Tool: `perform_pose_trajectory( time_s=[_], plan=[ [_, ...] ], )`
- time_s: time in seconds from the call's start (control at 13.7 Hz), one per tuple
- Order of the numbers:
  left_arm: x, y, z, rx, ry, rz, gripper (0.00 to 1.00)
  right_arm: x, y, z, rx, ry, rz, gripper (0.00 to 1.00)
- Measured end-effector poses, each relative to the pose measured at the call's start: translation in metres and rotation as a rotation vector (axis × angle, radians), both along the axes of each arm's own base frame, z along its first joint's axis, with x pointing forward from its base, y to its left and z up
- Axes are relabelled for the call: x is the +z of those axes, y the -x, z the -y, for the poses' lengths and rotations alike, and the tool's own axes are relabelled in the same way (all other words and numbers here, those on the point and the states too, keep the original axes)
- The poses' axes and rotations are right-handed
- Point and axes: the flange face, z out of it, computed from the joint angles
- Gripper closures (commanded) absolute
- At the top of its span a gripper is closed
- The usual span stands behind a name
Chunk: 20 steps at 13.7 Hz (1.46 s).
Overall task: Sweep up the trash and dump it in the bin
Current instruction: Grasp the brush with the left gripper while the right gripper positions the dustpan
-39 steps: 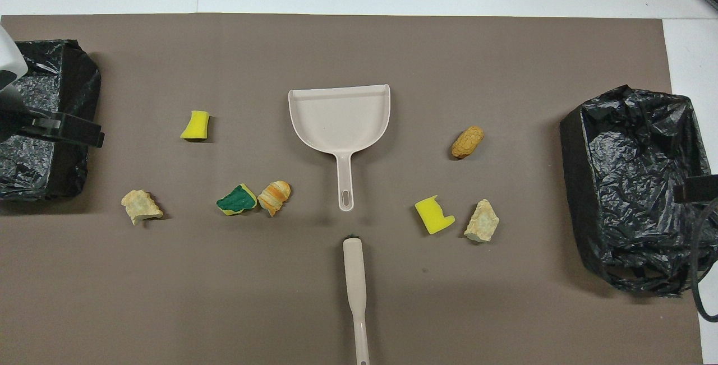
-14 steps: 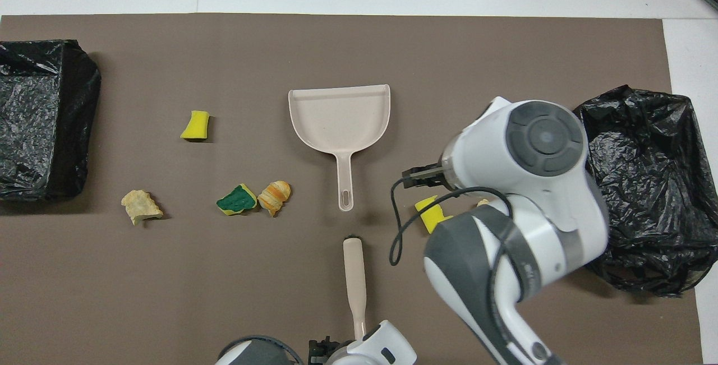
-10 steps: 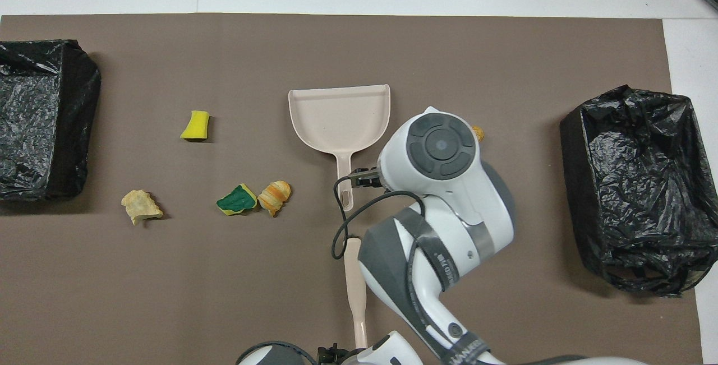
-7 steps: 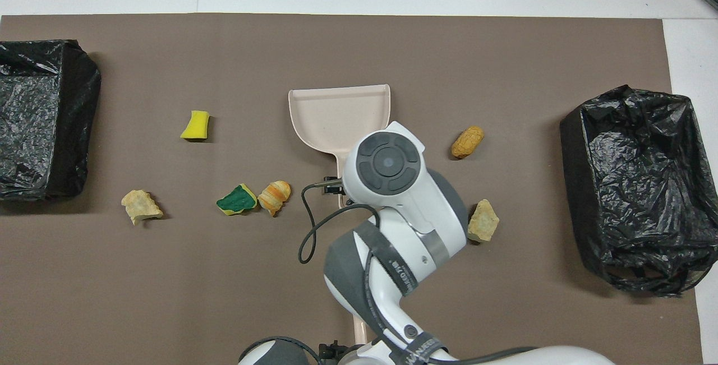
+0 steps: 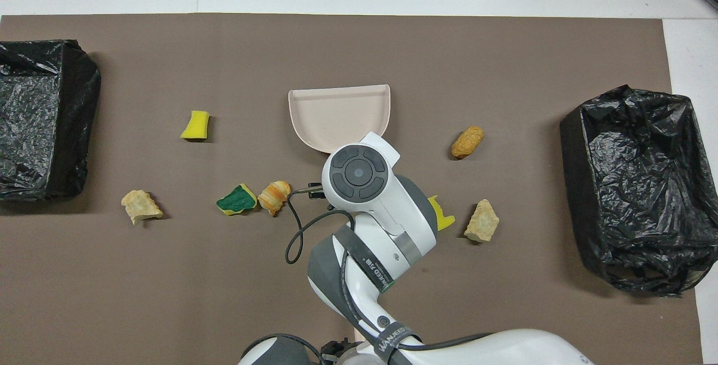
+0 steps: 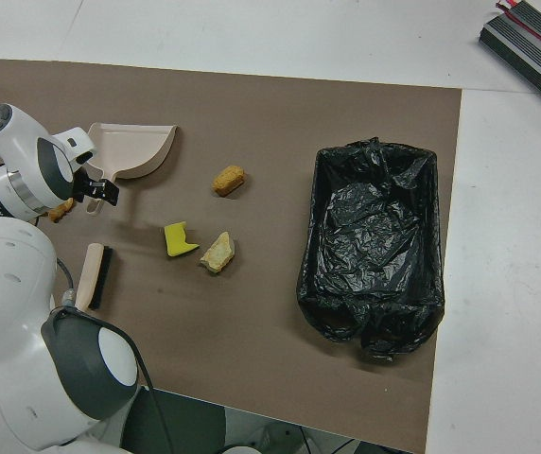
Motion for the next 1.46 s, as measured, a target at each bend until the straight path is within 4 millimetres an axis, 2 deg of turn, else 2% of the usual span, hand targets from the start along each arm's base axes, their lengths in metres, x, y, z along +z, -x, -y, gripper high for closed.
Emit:
perform_pose_trajectory(
  time_s=[0.07,0.44,0.51,0.59,0.66,0.81,1.02,1.17,1.32,1.46],
  plan=[
    [0.0,0.0,0.0,0.0,-0.001,0.0,1.0,0.0,-0.001,0.0,0.0,-0.003,0.004,0.51],
    [-0.001,0.0,-0.004,0.0,-0.024,-0.012,1.0,-0.006,-0.003,-0.002,-0.001,-0.011,0.014,0.51],
    [0.001,-0.002,-0.008,0.001,-0.041,-0.022,1.0,-0.008,-0.003,-0.002,-0.001,-0.009,0.011,0.54],
    [0.005,-0.007,-0.014,0.0,-0.061,-0.035,1.0,-0.01,-0.002,-0.002,0.0,-0.007,0.009,0.76],
    [0.013,-0.015,-0.026,-0.012,-0.089,-0.055,1.0,-0.011,-0.002,-0.001,0.001,-0.006,0.008,1.0],
    [0.035,-0.033,-0.053,0.017,-0.116,-0.081,1.0,-0.011,-0.003,-0.001,0.001,-0.006,0.008,1.0],
    [0.074,-0.066,-0.103,0.107,-0.123,-0.083,1.0,-0.011,-0.005,0.002,-0.001,-0.005,0.008,1.0],
    [0.087,-0.095,-0.138,0.188,-0.135,-0.056,1.0,-0.008,-0.012,0.013,0.042,0.007,-0.001,1.0],
    [0.087,-0.124,-0.173,0.273,-0.163,-0.042,1.0,0.017,-0.023,0.041,0.17,0.033,-0.024,1.0],
    [0.082,-0.151,-0.212,0.373,-0.179,-0.049,1.0,0.056,-0.033,0.087,0.365,0.05,-0.045,1.0]
  ],
)
